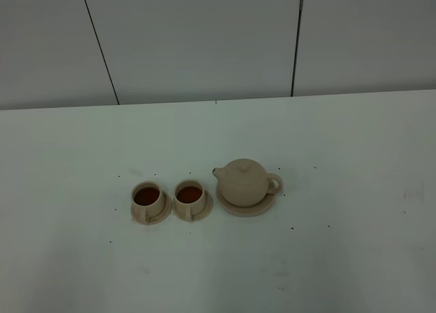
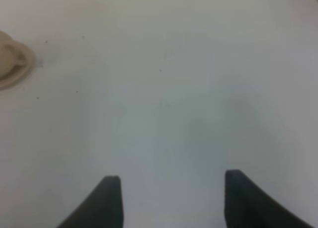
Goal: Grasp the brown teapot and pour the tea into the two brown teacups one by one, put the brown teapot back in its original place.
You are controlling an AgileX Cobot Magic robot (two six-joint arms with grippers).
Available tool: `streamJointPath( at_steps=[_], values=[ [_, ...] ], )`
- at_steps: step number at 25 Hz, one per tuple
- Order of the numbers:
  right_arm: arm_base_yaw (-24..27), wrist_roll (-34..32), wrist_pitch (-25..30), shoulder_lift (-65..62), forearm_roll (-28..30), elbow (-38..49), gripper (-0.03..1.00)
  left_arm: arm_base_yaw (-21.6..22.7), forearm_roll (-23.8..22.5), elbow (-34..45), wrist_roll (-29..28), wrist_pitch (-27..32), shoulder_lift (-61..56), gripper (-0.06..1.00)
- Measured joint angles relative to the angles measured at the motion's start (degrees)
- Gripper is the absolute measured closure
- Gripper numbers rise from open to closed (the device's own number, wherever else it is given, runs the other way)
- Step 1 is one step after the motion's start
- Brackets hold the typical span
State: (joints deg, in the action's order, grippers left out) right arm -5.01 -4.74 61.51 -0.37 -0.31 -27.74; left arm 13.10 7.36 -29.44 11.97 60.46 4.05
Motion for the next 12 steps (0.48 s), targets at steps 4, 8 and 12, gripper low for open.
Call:
streamJointPath(
  at_steps=[4, 8, 12],
  values=[
    [0.0, 0.0, 0.0, 0.0, 0.0, 0.0, 0.52, 0.0, 0.0, 0.0, 0.0, 0.0, 0.0, 0.62],
    [0.0, 0.0, 0.0, 0.0, 0.0, 0.0, 0.52, 0.0, 0.0, 0.0, 0.0, 0.0, 0.0, 0.62],
    [0.0, 0.0, 0.0, 0.0, 0.0, 0.0, 0.52, 0.0, 0.0, 0.0, 0.0, 0.0, 0.0, 0.62]
  ],
)
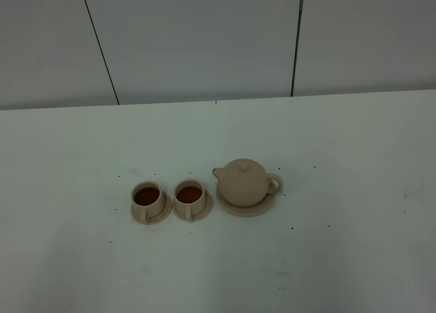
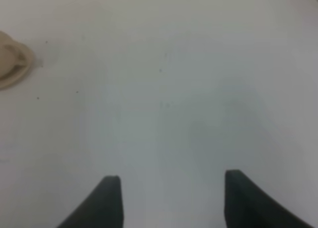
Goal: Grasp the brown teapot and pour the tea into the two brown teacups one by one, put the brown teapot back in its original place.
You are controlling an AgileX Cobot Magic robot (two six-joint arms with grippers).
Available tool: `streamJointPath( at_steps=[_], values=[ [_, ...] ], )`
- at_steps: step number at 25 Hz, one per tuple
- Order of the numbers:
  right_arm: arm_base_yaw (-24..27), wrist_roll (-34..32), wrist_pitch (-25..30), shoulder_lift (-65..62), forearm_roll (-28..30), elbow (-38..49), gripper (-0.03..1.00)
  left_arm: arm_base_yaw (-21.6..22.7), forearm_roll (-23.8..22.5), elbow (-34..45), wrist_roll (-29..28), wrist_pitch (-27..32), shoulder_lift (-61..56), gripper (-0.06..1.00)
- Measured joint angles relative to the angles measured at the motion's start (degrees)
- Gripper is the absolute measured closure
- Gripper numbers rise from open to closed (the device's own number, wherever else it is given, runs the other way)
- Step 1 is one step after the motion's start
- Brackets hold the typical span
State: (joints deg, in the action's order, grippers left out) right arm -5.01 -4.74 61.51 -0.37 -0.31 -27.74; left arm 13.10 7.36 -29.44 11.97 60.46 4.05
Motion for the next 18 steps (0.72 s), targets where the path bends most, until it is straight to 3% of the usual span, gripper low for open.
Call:
streamJointPath(
  at_steps=[18],
  values=[
    [0.0, 0.1, 0.0, 0.0, 0.0, 0.0, 0.52, 0.0, 0.0, 0.0, 0.0, 0.0, 0.0, 0.62]
  ],
)
